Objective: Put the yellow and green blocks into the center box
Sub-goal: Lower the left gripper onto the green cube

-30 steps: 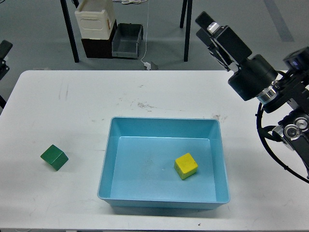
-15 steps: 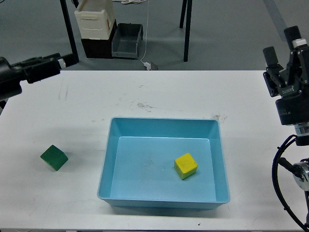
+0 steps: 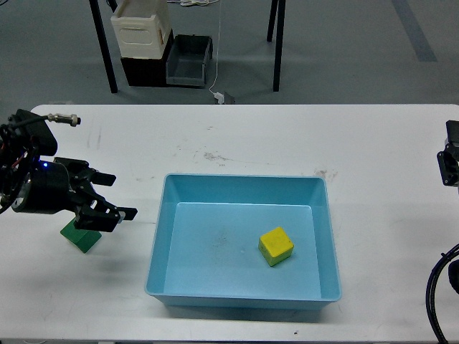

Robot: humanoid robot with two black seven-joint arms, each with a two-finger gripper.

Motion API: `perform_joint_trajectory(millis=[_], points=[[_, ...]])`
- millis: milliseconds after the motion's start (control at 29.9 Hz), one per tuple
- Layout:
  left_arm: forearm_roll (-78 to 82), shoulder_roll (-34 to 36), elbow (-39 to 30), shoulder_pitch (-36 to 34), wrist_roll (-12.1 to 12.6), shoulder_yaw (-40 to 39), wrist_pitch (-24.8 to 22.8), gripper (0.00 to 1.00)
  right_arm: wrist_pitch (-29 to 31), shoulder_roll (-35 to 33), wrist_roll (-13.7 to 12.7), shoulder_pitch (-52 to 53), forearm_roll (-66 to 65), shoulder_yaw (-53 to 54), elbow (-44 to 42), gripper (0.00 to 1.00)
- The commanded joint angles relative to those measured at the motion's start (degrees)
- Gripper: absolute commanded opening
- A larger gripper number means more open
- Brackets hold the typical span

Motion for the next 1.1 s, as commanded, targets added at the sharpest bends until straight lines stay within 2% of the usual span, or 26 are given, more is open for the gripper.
perform_joint_trajectory(millis=[0, 134, 301, 601, 1069], points=[[8.36, 0.16, 2.86, -0.26, 0.01, 3.36, -0.01, 1.00, -0.07, -0.15, 0.34, -1.23, 0.19, 0.22, -0.01, 1.00], [10.69, -0.10, 7.96, -0.26, 0.01, 5.30, -0.01, 1.00, -0.15, -0.15, 0.43, -1.49, 0.19, 0.30, -0.01, 1.00], [10.69, -0.10, 10.78, -0.26, 0.01, 7.50, -0.01, 1.00, -0.15, -0.15, 0.52, -1.76, 0.19, 0.22, -0.09, 1.00], [10.69, -0.54, 11.49, -0.26, 0.01, 7.94, -0.01, 1.00, -0.15, -0.15, 0.52, -2.46, 0.19, 0.30, -0.45, 1.00], [9.96, -3.70, 16.32, -0.17, 0.01, 9.96, -0.01, 0.99, -0.15, -0.15, 0.61, -2.64, 0.19, 0.65, -0.45, 1.00]])
